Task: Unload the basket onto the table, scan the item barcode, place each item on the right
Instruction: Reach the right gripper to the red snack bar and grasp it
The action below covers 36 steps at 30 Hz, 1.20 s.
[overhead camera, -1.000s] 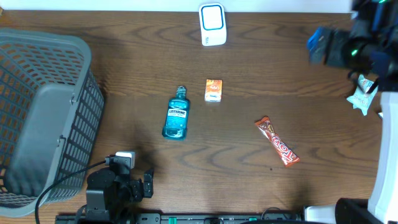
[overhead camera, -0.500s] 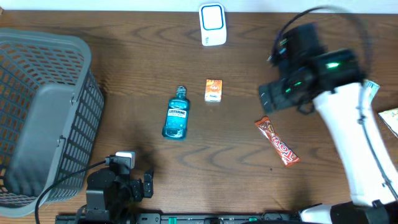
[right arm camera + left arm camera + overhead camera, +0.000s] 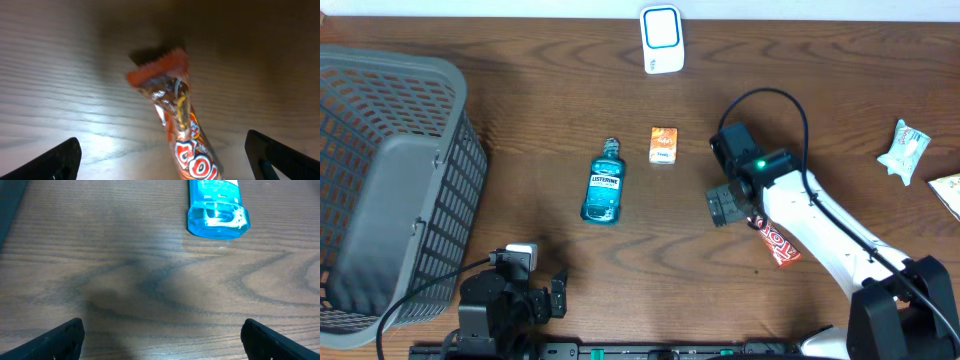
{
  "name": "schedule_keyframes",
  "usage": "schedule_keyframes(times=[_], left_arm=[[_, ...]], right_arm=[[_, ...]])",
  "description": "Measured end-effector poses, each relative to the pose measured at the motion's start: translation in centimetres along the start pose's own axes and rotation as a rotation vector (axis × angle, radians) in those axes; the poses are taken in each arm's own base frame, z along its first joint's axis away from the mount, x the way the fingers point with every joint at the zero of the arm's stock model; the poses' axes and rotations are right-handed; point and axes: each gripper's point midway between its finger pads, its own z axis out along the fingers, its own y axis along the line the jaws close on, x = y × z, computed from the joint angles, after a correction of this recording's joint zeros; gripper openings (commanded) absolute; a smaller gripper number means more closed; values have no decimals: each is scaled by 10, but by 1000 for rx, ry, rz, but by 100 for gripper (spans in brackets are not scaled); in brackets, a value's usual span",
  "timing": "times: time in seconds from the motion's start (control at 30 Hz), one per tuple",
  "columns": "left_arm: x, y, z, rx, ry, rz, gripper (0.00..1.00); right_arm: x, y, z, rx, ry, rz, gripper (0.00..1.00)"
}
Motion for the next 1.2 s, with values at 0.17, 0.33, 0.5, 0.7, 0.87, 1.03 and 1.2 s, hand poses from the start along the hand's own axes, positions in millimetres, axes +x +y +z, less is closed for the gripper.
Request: schedule_keyframes(times=[0.17,0.33,0.5,0.7,0.87,1.03,1.2], left_arm=[[0,0,0,0,0,0,100],[0,0,0,0,0,0,100],[0,0,0,0,0,0,99],[0,0,0,0,0,0,100],[0,0,0,0,0,0,100],[0,0,0,0,0,0,100],[0,0,0,0,0,0,100]], right_arm=[[20,-6,23,47,21,0,80],[29,-6,38,60,13,6,43],[26,-5,48,59,-31,20,22],[6,2,49,27,-120,46,2],[-30,10,42,-20,-267,89,1],[-59,16,32,-61,-385,119,13],[-55,28,31,-118,-362,61,54]])
